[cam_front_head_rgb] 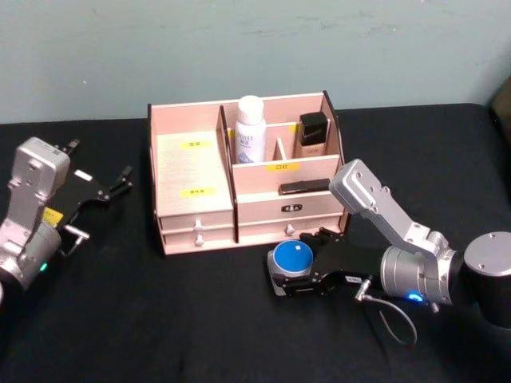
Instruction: Pick up the facial cleanser and watermelon frost from the table and place them into the tiered storage box.
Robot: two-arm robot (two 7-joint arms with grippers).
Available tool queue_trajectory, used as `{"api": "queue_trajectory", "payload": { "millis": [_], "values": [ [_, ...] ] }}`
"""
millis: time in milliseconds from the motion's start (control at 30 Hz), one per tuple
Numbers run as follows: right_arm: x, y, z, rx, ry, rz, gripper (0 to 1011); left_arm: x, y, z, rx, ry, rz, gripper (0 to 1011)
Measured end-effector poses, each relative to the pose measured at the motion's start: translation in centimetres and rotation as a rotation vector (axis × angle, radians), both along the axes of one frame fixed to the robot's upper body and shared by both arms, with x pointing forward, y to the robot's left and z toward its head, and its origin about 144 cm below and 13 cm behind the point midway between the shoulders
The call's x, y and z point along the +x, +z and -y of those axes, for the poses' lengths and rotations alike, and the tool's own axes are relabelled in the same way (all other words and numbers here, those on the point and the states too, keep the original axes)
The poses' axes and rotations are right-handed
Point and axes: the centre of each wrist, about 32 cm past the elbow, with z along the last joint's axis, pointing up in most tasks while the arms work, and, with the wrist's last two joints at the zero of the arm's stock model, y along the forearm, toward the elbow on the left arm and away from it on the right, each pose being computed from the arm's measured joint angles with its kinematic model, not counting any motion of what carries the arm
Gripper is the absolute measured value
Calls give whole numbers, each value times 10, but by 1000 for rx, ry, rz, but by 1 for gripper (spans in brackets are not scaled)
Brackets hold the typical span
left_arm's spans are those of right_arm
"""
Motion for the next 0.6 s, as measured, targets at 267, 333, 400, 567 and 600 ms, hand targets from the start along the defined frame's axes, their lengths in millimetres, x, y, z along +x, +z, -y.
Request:
{"api": "queue_trajectory", "payload": {
  "millis": [267,333,400,567,600],
  "values": [
    [0,0,0,2,0,-1,850,0,0,0,0,0,0,1010],
    [0,0,0,2,0,-1,786,0,0,0,0,0,0,1010],
    [0,0,0,3,0,-1,738,0,0,0,0,0,0,1010],
    [0,0,0,3,0,-1,726,0,0,0,0,0,0,1010],
    [0,0,0,3,0,-1,726,0,0,0,0,0,0,1010]
  ]
}}
